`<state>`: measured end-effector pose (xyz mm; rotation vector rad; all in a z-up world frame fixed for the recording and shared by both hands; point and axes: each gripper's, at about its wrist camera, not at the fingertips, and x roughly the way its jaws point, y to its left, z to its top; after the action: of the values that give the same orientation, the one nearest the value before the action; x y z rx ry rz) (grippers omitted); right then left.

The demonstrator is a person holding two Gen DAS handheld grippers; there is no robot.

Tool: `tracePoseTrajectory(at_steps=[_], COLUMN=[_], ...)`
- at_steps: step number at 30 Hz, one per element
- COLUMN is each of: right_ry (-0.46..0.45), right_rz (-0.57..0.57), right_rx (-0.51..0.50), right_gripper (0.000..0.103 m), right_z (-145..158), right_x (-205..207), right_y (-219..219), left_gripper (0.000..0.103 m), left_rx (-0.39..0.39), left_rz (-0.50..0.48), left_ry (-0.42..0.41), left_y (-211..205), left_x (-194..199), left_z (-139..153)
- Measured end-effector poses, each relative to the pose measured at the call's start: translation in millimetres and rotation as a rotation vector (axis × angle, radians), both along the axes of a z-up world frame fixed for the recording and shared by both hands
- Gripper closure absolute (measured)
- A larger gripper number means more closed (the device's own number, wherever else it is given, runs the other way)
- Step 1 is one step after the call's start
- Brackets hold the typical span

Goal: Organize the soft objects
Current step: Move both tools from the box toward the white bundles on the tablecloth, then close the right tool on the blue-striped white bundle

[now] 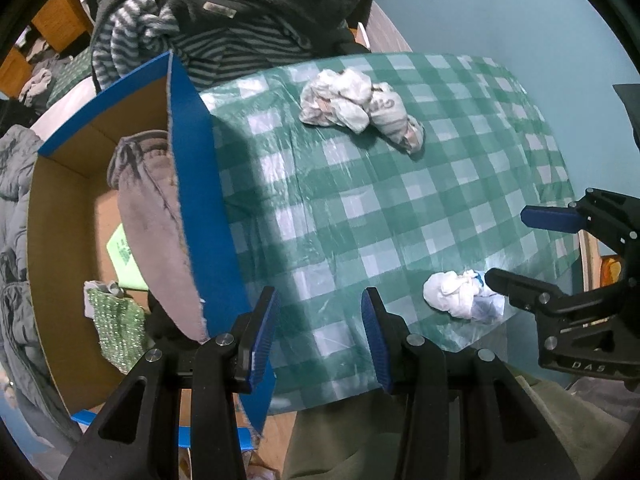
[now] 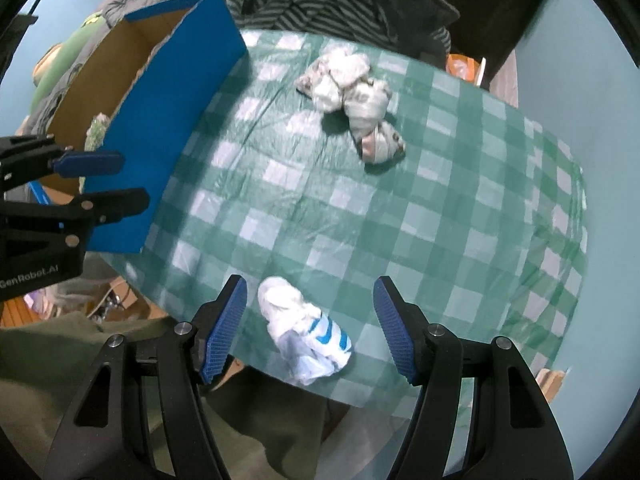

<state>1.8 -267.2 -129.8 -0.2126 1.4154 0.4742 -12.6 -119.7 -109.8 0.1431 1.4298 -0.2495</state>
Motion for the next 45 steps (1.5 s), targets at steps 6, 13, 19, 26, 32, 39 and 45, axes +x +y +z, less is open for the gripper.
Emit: tracePoseTrajectory(at_steps=[6, 13, 19, 26, 32, 39, 45], right_ry=[0.029, 0.063, 0.071, 0.086, 0.098, 0.090, 0.069], right_rz=[0.024, 0.050, 0.085, 0.107, 0.111, 0.012, -0.067], right_rx=[-0.010, -0.016, -0.028, -0.034, -0.028, 0.025, 0.056], right_gripper=[0.037, 0.037, 0.037, 0.037, 0.057, 0.063, 0.063], right_z=[-20.4, -45.6, -64.5, -84.4, -93.0, -83.3, -71.9], right_x=[-9.2, -18.1, -22.8, -26.3, -24.7, -3.7, 26.1], right_y=[-4.7, -5.4, -3.8, -2.3, -8.5, -40.4, -70.4], left_gripper=[0.060, 0.060, 0.060, 0.060, 0.059, 0.058, 0.054], left_rx=[0.012, 0.031, 0.053, 0.077, 0.080, 0.052, 0.033], left_rz=[-0.021, -0.045, -0.056, -0.052, -0.030, -0.003, 0.036], left_ry=[0.015, 0.037, 0.050, 0.076, 0.071, 0.059, 0.041], left_y=[-13.2, -26.4, -32.4, -34.2, -33.6, -40.0, -48.9], left_x=[-4.5, -8.9, -14.3, -19.5, -15.8, 0.1, 24.1], left_z=[-12.5, -31.1, -48.0, -62.8, -61.8, -56.3, -51.1])
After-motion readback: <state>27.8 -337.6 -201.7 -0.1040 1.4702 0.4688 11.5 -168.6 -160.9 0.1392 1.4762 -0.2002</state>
